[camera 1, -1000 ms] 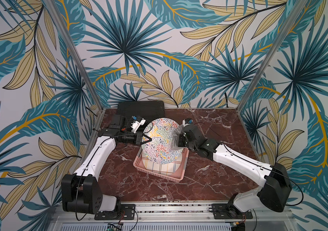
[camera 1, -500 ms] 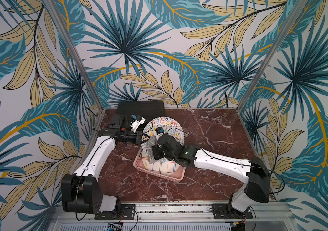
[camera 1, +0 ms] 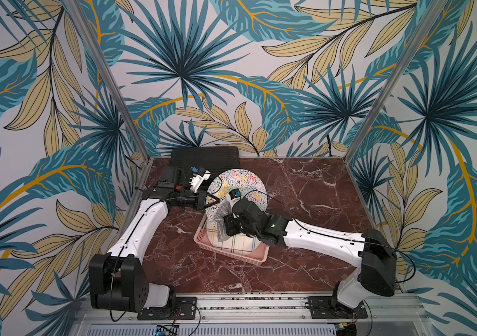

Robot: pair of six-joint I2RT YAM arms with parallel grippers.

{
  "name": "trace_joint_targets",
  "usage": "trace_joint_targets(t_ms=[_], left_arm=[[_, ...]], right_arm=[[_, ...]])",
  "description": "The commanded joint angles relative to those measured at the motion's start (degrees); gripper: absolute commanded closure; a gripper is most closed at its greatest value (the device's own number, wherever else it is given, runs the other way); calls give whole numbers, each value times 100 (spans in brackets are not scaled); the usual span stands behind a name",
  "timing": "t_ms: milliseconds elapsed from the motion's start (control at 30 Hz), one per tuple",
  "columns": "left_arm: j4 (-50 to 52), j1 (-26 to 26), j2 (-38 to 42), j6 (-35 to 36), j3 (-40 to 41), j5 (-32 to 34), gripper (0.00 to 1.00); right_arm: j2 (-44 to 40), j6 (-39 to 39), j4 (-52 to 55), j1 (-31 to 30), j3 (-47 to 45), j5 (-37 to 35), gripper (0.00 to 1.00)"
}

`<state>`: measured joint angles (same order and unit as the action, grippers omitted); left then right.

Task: Wipe the wet plate dry
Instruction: Wipe the plate with towel.

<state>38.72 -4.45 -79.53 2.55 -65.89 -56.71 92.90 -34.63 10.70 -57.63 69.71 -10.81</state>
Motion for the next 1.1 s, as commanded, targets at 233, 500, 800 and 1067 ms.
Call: trace_joint_targets(t_ms=[233,500,800,1067], left_arm=[[-26,-56,332,-96,-80,-935,100],[-51,-61,333,-141,-86,-944,100],[-36,-47,385,-124,-56,-921,100],[-14,-47,393,-123,-70,-950,100]], right_arm=[[-543,-530,298,515,-1108,-1134,100],[207,46,-70,-90,-173,-327,100],[684,262,36,-449,407,-335,100],[-197,-173,-147,433,-1001,-748,100]])
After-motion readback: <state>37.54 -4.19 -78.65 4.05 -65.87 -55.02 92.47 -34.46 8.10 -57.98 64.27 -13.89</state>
